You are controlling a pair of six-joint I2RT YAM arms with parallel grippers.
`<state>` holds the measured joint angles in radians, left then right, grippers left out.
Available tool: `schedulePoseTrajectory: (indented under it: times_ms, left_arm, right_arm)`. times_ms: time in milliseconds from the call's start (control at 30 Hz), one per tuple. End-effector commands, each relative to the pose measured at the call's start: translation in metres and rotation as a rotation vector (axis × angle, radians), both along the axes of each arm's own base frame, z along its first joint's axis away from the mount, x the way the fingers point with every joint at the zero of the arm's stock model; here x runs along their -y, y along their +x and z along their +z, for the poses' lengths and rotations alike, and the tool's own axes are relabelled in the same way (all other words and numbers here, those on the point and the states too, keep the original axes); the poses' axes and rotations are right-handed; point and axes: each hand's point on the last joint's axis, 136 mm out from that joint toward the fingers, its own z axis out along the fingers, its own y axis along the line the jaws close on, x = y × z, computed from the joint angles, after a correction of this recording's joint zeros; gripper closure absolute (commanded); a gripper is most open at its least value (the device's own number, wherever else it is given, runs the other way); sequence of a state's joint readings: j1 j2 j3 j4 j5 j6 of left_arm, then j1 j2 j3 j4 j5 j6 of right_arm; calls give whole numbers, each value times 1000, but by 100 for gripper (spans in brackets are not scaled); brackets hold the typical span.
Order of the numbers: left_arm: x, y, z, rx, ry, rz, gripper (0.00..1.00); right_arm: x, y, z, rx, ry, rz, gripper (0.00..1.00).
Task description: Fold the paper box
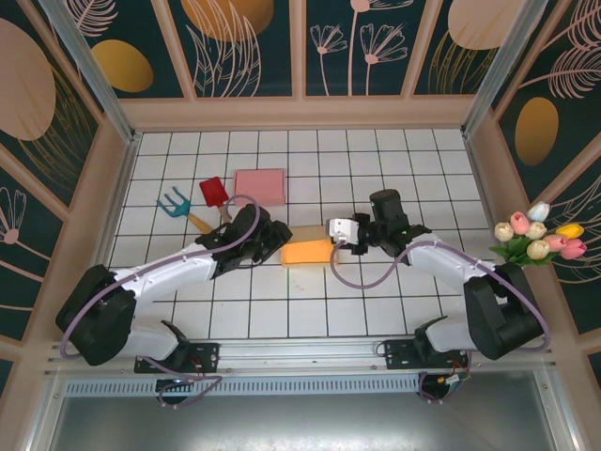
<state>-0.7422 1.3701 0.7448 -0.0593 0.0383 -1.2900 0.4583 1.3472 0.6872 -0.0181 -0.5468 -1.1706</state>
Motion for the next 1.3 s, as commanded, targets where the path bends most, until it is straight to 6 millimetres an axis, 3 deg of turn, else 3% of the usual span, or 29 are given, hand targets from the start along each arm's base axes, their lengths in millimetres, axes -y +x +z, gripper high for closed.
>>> schedulePoseTrajectory:
  times_ms: [0, 167, 367, 467, 700, 833, 933, 1100, 1267]
  left_arm:
    - [-6, -6, 2, 22, -11, 23, 52]
    - [-12, -9, -3, 23, -2, 37, 52]
    - [-12, -7, -10, 17, 4, 47, 52]
    - [-10, -7, -15, 7, 11, 40, 52]
    - [-17, -9, -26, 0, 48, 51, 53]
    - [-23, -11, -30, -4, 67, 59, 54]
    - [-27, -13, -33, -5, 74, 65, 54]
    - [-32, -16, -38, -9, 88, 72, 54]
    - [-35, -17, -44, -11, 107, 77, 54]
  right_arm:
    - [7, -10, -1, -23, -99, -9, 57]
    - [24, -18, -5, -25, -209, -43, 50]
    - [39, -23, 20, 34, -227, -80, 42]
    - [40, -22, 48, 50, -150, -120, 42]
    - [8, -36, 142, -111, 316, -185, 42]
    - [0, -25, 167, -309, 544, -372, 46]
    - [-3, -14, 157, -463, 641, -576, 52]
    - [-1, -12, 103, -597, 661, -848, 53]
    - [-4, -20, 57, -578, 579, -990, 53]
